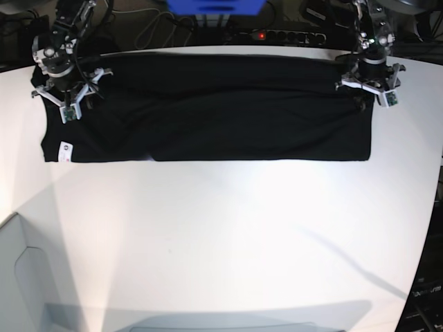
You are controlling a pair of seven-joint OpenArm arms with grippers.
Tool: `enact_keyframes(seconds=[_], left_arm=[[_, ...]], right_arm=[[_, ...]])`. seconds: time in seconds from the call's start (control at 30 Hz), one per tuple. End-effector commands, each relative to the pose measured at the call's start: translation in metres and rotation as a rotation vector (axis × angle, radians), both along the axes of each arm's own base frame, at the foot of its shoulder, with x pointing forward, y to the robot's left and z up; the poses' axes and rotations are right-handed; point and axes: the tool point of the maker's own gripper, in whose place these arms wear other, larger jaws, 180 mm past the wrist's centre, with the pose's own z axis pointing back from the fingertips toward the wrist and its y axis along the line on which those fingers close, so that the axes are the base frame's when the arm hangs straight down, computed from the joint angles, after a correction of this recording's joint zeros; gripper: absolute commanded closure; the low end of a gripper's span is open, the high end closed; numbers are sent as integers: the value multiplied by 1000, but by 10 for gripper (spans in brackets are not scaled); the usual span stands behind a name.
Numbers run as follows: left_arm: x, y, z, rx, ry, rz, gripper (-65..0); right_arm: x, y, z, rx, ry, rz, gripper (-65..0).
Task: Fold the T-shirt properly
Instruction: 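Grasp the strip end nearest the left gripper with the left gripper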
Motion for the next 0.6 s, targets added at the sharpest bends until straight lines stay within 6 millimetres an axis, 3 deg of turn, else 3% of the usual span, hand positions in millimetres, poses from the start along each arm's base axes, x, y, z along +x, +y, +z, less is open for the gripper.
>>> enact_keyframes(seconds=[0.0,0.1,0.4,0.57], left_arm=[[3,4,8,21,-27,-3,-282],[2,2,7,12,-28,3,-239],[-13,8,-19,-5,37,34,-237],[-6,-14,-21,-60,32,-95,-237]], right_arm=[[3,-2,7,-5,-27,10,-304],[3,-2,7,-5,-27,10,-304],[-1,-11,8,-17,-24,-15,-304],[-1,-11,8,-18,-24,-17,-304]])
